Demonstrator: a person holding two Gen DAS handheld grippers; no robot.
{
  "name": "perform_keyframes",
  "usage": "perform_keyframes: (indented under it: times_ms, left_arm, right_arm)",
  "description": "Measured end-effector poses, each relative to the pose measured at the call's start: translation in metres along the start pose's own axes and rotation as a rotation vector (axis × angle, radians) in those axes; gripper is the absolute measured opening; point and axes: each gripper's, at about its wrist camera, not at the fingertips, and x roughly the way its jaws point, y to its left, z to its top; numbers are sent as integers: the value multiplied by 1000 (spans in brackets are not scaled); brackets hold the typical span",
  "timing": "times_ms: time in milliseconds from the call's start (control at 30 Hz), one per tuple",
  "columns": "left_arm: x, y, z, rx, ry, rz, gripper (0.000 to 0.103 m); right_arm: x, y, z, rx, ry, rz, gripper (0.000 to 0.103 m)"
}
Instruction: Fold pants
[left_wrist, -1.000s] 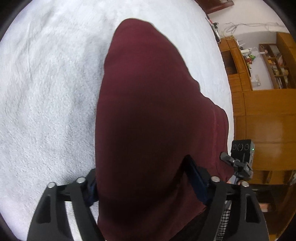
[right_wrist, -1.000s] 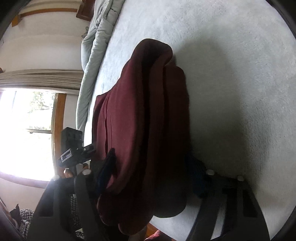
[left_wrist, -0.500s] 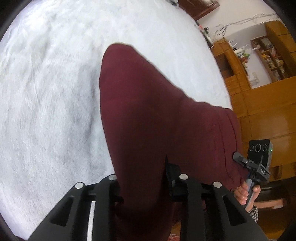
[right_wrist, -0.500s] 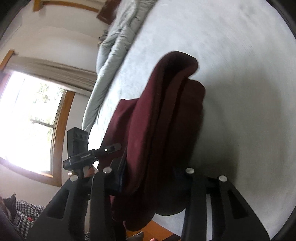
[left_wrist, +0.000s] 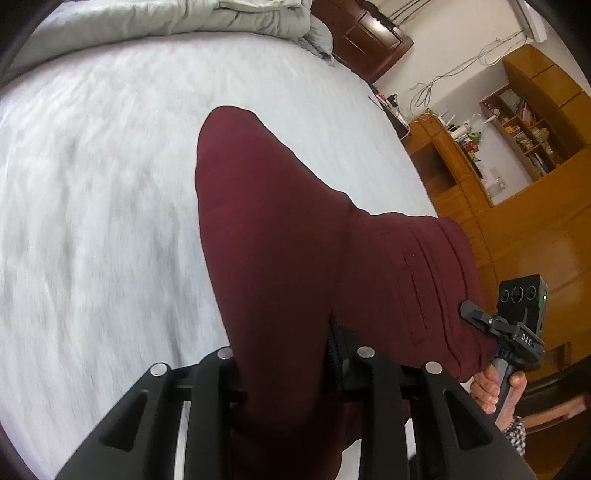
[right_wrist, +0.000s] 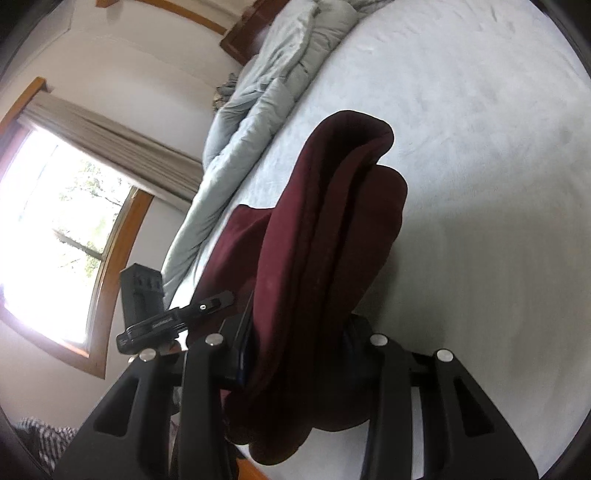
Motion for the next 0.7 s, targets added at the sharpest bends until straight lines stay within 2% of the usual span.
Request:
perform_keyframes:
  times_ms: [100, 233, 300, 367, 433, 467, 500, 533, 600, 700]
  left_arm:
    - [21, 13, 10, 1, 30, 28, 28]
    - [49, 27, 6, -12, 70, 60, 30]
    - [49, 33, 2, -14, 60, 30, 31]
    - [46, 35, -2, 15, 46, 38, 34]
    - [49, 29, -4, 34, 36, 64, 41]
    - [52, 25, -4, 35, 33, 77, 48]
    - [52, 25, -5, 33, 32, 96, 52]
    - [52, 24, -4, 32, 30, 105, 56]
    - [44, 35, -4, 37, 23, 125, 60]
    - [30, 37, -11, 67, 3, 202, 69]
  right_arm:
    - [27, -24, 12, 40, 28, -28, 36]
    - [45, -62, 6, 98, 60, -81, 38]
    - [47, -76, 2, 136, 54, -43, 40]
    - [49, -81, -1, 137, 49, -37, 45]
    - [52, -82, -3, 141, 46, -45, 58]
    - [51, -82, -2, 145, 41, -60, 66]
    - [50, -80, -1, 139, 35, -86, 81]
    - [53, -74, 2, 124, 33, -104, 88]
    - [50, -65, -1, 85, 31, -140, 90]
    - [45, -52, -7, 56, 22, -193, 95]
